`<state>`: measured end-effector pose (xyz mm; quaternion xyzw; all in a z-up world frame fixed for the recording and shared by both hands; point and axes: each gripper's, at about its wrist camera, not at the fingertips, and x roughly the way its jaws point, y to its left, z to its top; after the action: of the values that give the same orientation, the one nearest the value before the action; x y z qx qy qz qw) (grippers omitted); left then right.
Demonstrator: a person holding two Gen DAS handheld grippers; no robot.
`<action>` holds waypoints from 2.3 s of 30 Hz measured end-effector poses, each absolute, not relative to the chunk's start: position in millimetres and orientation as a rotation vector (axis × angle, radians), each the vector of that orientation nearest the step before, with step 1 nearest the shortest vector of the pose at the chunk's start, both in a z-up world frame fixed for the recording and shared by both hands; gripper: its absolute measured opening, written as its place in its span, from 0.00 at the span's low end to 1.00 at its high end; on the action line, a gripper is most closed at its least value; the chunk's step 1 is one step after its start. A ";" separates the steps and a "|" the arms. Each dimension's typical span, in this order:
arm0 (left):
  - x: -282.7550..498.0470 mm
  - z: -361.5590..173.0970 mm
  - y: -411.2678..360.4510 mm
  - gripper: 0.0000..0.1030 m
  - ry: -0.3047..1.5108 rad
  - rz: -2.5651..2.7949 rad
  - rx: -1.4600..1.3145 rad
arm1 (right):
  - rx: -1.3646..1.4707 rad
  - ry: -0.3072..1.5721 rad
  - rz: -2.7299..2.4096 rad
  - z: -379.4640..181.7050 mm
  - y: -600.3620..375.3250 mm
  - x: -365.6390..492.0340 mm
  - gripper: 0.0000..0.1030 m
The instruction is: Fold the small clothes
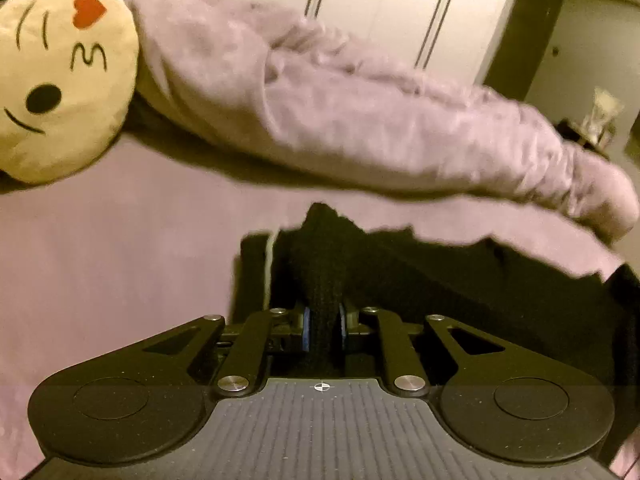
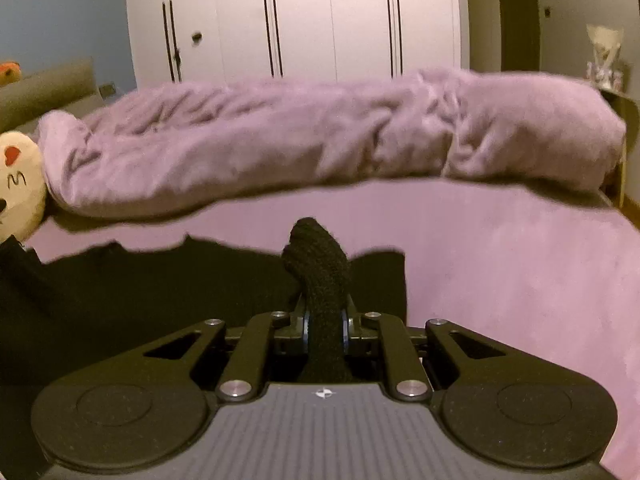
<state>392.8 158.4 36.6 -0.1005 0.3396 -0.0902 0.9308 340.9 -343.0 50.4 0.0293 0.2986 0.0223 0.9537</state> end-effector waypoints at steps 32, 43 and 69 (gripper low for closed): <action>417.8 26.4 152.3 0.56 0.748 0.128 -0.120 | 0.039 0.570 -0.134 42.3 -325.4 373.8 0.37; 398.5 31.0 137.7 0.62 0.776 0.117 -0.065 | 0.041 0.622 -0.094 34.5 -323.5 332.7 0.46; 393.9 5.1 139.4 0.67 0.795 0.084 -0.091 | 0.099 0.645 -0.134 24.9 -343.4 351.1 0.57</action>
<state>393.9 139.4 5.1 -0.0443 0.3869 0.0409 0.9201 351.1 -343.4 24.9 0.0488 0.3165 -0.0657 0.9451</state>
